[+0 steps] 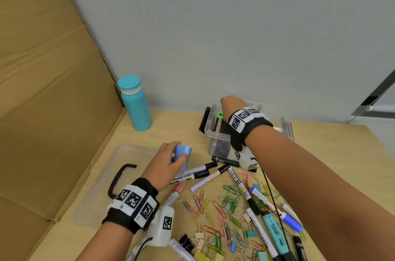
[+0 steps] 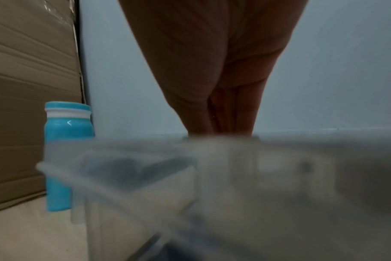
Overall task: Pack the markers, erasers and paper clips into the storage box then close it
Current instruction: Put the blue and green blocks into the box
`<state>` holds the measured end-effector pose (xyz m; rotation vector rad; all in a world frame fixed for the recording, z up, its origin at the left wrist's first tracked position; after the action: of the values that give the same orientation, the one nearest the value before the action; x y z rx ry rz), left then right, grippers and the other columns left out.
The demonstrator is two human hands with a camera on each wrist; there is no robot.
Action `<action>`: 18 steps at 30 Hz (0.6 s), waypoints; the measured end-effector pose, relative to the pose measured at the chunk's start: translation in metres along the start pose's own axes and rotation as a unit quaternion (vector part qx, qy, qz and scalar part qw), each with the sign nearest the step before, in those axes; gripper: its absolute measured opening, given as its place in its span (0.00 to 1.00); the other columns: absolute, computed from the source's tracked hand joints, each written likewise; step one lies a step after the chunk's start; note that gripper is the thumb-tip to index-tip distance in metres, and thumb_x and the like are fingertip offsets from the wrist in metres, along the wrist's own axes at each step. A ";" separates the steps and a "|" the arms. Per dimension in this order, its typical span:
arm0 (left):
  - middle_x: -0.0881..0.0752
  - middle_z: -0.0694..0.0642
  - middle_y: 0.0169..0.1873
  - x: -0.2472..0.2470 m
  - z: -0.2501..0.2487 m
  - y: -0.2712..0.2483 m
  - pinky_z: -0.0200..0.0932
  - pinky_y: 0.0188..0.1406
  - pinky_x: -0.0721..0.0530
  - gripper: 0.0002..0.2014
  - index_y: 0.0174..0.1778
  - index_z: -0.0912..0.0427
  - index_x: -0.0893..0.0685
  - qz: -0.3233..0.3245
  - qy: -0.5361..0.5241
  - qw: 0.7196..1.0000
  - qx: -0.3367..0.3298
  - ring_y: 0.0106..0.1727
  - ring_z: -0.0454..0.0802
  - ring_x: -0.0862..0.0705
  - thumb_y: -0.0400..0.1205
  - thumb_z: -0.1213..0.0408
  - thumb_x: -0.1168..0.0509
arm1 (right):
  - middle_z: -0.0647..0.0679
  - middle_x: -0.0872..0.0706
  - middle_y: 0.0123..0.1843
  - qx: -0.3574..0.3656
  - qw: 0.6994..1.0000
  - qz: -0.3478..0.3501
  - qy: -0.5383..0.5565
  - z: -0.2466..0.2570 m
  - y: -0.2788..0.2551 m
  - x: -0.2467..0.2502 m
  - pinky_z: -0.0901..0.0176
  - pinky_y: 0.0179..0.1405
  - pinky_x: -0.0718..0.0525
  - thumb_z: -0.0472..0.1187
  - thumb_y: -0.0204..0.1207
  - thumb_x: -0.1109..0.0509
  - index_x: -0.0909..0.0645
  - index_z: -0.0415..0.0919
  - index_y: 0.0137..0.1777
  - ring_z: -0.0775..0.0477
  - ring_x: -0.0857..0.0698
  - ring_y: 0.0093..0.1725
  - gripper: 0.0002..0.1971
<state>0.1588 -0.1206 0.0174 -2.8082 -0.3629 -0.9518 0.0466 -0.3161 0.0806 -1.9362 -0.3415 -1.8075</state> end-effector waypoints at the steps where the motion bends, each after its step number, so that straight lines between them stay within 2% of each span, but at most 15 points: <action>1: 0.26 0.52 0.63 -0.001 0.000 0.000 0.37 0.54 0.23 0.24 0.77 0.55 0.33 0.003 -0.001 1.000 -0.002 0.56 0.46 0.20 0.84 0.54 0.42 | 0.36 0.14 0.54 0.000 1.000 0.001 -0.004 0.001 0.003 -0.001 0.55 0.42 0.21 0.28 0.78 0.36 0.19 0.31 0.56 0.36 0.14 0.53 0.09; 5: 0.27 0.51 0.64 -0.006 0.001 -0.001 0.40 0.58 0.20 0.24 0.77 0.54 0.34 0.012 -0.005 1.000 -0.008 0.58 0.47 0.21 0.85 0.53 0.42 | 0.38 0.14 0.55 -0.003 1.000 0.020 -0.020 0.005 0.008 -0.008 0.56 0.42 0.22 0.29 0.78 0.35 0.19 0.32 0.56 0.38 0.14 0.53 0.09; 9: 0.27 0.50 0.64 -0.008 0.004 -0.002 0.44 0.60 0.18 0.25 0.77 0.54 0.34 0.019 -0.005 1.000 -0.009 0.59 0.47 0.20 0.84 0.53 0.42 | 0.38 0.15 0.60 -0.011 0.998 0.050 -0.039 0.005 0.008 -0.020 0.52 0.49 0.19 0.34 0.80 0.34 0.19 0.33 0.60 0.37 0.16 0.59 0.11; 12: 0.27 0.51 0.64 -0.009 0.007 -0.003 0.46 0.61 0.18 0.25 0.77 0.54 0.33 0.025 -0.007 1.000 -0.009 0.60 0.48 0.20 0.84 0.54 0.42 | 0.37 0.18 0.64 -0.019 0.997 0.061 -0.049 0.001 0.004 -0.030 0.52 0.54 0.18 0.33 0.80 0.36 0.20 0.33 0.62 0.37 0.19 0.64 0.12; 18: 0.28 0.50 0.65 -0.006 0.010 -0.009 0.45 0.63 0.18 0.25 0.77 0.54 0.34 0.028 -0.012 0.999 -0.006 0.60 0.47 0.20 0.84 0.54 0.41 | 0.36 0.16 0.61 -0.002 0.998 0.044 -0.039 0.001 -0.006 -0.035 0.56 0.47 0.22 0.30 0.81 0.39 0.21 0.32 0.63 0.38 0.15 0.60 0.13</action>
<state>0.1577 -0.1103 0.0066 -2.8276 -0.2793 -0.9116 0.0415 -0.3059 0.0467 -1.9957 -0.2737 -1.6825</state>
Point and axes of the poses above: each hand's wrist, its own y-axis towards the middle knuckle, its own x-axis out of the back of the hand, z = x × y, the point moved 10 cm from there along y, towards the middle knuckle
